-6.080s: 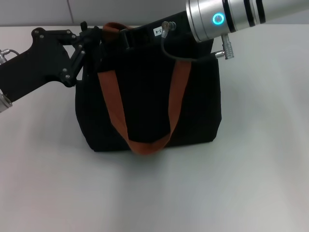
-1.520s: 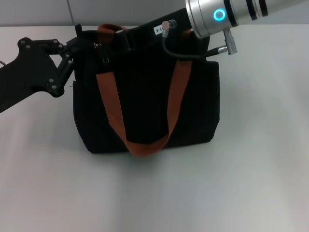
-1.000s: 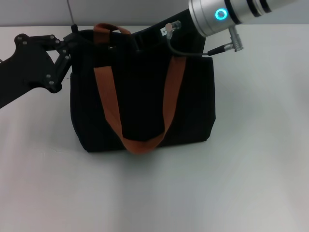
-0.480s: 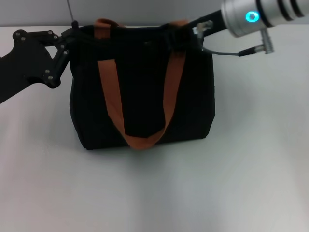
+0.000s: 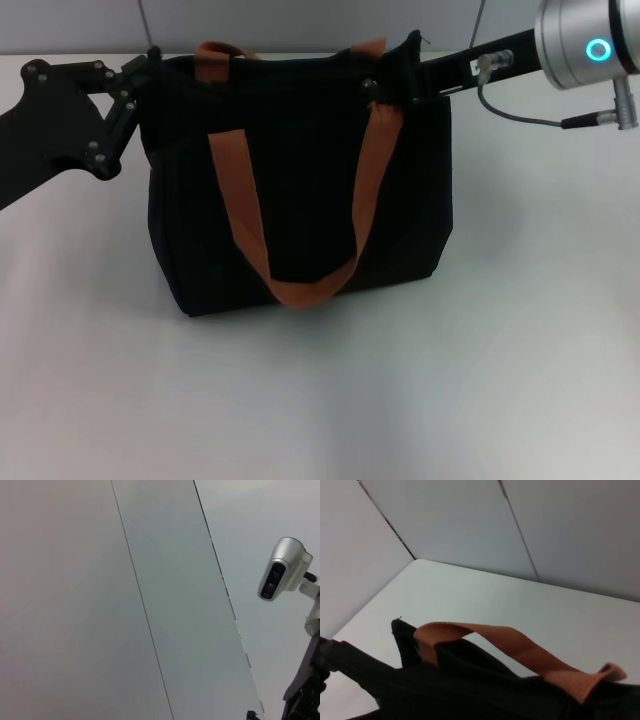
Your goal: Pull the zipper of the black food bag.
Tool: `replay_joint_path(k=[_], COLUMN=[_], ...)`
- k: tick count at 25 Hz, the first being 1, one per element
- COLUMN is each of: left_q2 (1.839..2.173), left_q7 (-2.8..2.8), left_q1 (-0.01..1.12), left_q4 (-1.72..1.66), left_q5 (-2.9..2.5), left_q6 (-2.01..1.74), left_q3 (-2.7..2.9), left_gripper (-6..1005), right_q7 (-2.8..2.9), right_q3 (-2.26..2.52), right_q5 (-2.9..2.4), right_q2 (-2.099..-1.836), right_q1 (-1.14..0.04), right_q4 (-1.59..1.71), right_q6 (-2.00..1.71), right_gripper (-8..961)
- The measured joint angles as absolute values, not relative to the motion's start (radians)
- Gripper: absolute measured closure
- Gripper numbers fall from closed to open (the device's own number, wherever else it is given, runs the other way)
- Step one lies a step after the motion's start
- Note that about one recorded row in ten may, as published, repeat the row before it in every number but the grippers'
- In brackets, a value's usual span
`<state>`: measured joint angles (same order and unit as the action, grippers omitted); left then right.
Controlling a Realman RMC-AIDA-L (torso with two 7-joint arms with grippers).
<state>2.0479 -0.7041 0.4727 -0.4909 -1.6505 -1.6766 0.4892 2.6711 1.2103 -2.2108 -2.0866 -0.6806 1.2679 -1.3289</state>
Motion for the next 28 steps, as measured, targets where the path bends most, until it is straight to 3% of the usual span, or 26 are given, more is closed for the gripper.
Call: replay_joint_path(k=[8,19,25,28], left_q2=[2.048,2.062,2.063,2.06], left_q7=[-0.706,-0.72,-0.765,-0.781], left_q1=[0.472,0.465,0.464,0.463], left_q4=[-0.487,-0.482,-0.481,-0.48], left_q5=[-1.649,-1.649,-1.65,-1.651], left_q6=[-1.677,-1.67,-1.652,-1.649], left_q3=[0.489,0.49,0.49,0.49], left_gripper=[944,943,942,942], right_q7=[2.525,1.744,1.248,1.159], right_q3=[1.146,0.836,0.81,0.816], right_q5=[-2.032,-1.569,-1.604,-1.666], right_q2=[-2.085,-2.065,-2.02,-2.021], right_q1=[-0.62,-0.541,-0.475,-0.45], right_q4=[1.245,0.876,0.63,0.601], right_q6=[-1.334,-1.616,-1.846,-1.854], right_gripper=[952,749,472,352])
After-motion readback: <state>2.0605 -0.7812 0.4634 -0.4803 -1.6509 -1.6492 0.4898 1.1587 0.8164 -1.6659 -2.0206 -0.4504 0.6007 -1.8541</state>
